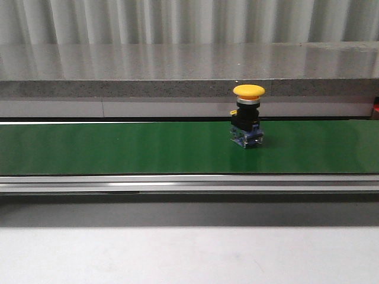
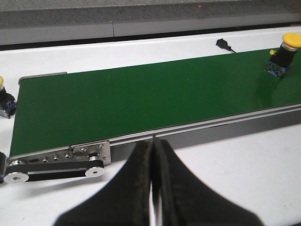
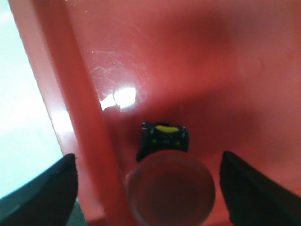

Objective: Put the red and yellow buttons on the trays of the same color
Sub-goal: 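Carry the red button into the red tray and open the right gripper, then lower the right gripper onto the yellow button on the belt and grasp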

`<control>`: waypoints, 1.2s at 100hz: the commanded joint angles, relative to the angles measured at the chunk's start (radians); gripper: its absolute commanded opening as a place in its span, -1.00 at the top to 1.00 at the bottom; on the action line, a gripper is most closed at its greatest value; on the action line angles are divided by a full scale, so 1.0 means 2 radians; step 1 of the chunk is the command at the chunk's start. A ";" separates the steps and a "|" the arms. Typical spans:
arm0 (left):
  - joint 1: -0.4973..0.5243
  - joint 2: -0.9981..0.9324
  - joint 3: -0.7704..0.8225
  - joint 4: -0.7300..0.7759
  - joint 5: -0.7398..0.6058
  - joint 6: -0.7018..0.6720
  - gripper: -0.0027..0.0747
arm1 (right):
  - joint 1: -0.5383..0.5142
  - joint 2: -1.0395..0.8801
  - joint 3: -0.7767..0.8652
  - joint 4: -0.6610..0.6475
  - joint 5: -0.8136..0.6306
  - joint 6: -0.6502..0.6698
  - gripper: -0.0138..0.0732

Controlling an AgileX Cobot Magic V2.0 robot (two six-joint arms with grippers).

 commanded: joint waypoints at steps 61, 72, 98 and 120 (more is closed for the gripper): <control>-0.005 0.005 -0.011 -0.008 -0.032 0.002 0.98 | 0.087 -0.266 0.127 0.000 -0.027 -0.004 -0.82; -0.005 0.005 -0.011 -0.008 -0.032 0.002 0.98 | 0.122 -0.304 0.155 0.000 -0.029 -0.004 -0.82; -0.005 0.005 -0.011 -0.008 -0.032 0.002 0.98 | 0.202 -0.339 0.167 0.009 0.010 -0.019 -0.82; -0.005 0.005 -0.011 -0.008 -0.032 0.002 0.98 | 0.241 -0.322 0.167 0.058 0.023 -0.085 -0.82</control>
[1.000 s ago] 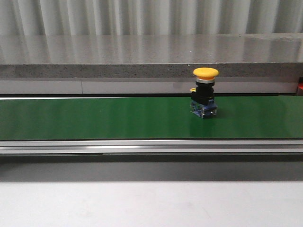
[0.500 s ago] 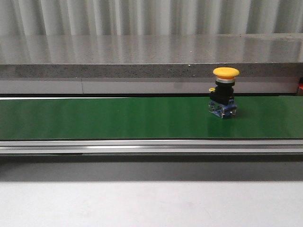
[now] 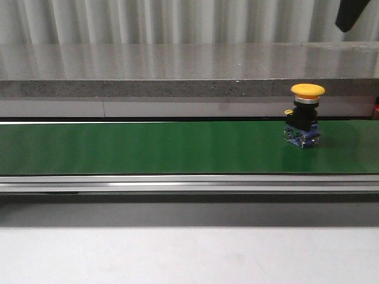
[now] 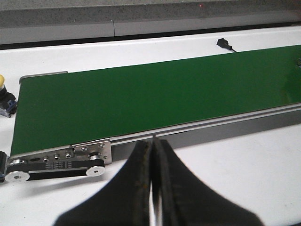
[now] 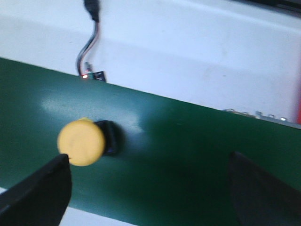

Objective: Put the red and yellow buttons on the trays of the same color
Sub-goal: 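Lower the right gripper onto the yellow button on the belt and grasp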

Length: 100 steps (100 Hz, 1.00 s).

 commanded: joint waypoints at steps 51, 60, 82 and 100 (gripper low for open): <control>-0.005 0.005 -0.011 -0.008 -0.032 0.002 0.98 | 0.008 0.086 -0.010 0.048 0.015 -0.135 -0.82; -0.005 0.005 -0.011 -0.008 -0.032 0.002 0.98 | 0.007 0.104 -0.010 0.035 0.005 -0.135 -0.74; -0.005 0.005 -0.011 -0.008 -0.032 0.002 0.98 | 0.007 0.121 -0.010 0.033 -0.002 -0.134 0.07; -0.005 0.005 -0.011 -0.008 -0.032 0.002 0.98 | 0.004 0.108 -0.010 0.033 -0.002 -0.130 0.19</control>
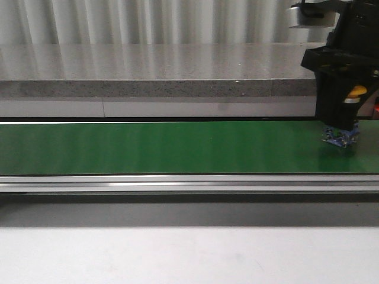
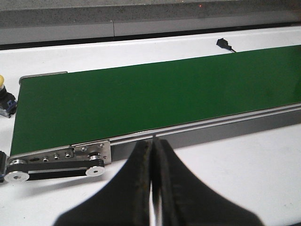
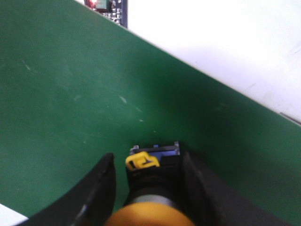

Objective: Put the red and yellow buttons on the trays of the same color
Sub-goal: 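Lower the right gripper onto the yellow button on the belt and grasp, then carry the yellow button into the yellow tray and open the right gripper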

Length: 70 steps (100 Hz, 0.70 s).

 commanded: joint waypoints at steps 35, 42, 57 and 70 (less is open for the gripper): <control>-0.005 0.005 -0.011 -0.008 -0.032 0.002 0.98 | -0.113 -0.106 0.031 -0.002 -0.028 0.112 0.19; -0.005 0.005 -0.011 -0.008 -0.032 0.002 0.98 | -0.148 -0.117 0.046 -0.005 -0.036 0.123 0.19; -0.005 0.005 -0.011 -0.008 -0.032 0.002 0.98 | -0.219 -0.127 0.070 -0.005 -0.052 0.140 0.19; -0.005 0.005 -0.011 -0.008 -0.032 0.002 0.98 | -0.273 -0.126 0.083 -0.005 -0.068 0.157 0.19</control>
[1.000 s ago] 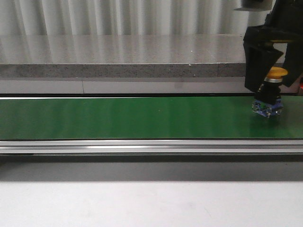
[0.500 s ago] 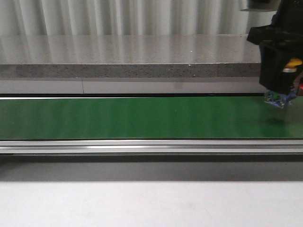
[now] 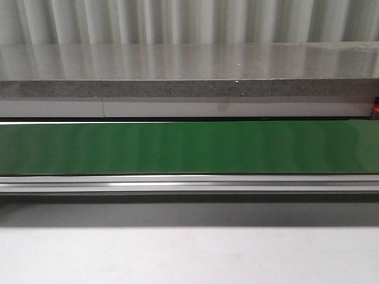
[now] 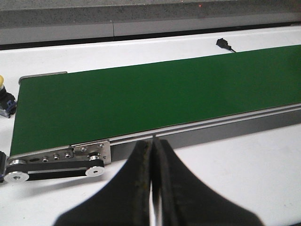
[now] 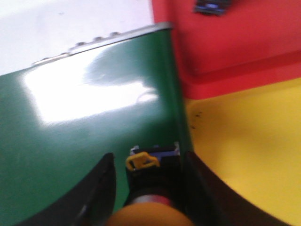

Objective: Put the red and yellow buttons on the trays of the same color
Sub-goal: 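Carry the yellow button into the yellow tray and open the right gripper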

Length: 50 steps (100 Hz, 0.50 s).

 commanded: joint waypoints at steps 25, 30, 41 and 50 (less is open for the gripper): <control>-0.005 0.005 -0.011 -0.008 -0.032 0.002 0.98 | -0.094 -0.003 0.021 -0.001 -0.061 0.036 0.19; -0.005 0.005 -0.011 -0.008 -0.032 0.002 0.98 | -0.100 0.006 0.021 -0.001 -0.067 0.038 0.19; -0.005 0.005 -0.011 -0.008 -0.032 0.002 0.98 | -0.102 0.028 0.021 -0.001 -0.078 0.040 0.19; -0.005 0.005 -0.011 -0.008 -0.032 0.002 0.98 | -0.102 0.049 0.021 0.001 -0.084 0.040 0.19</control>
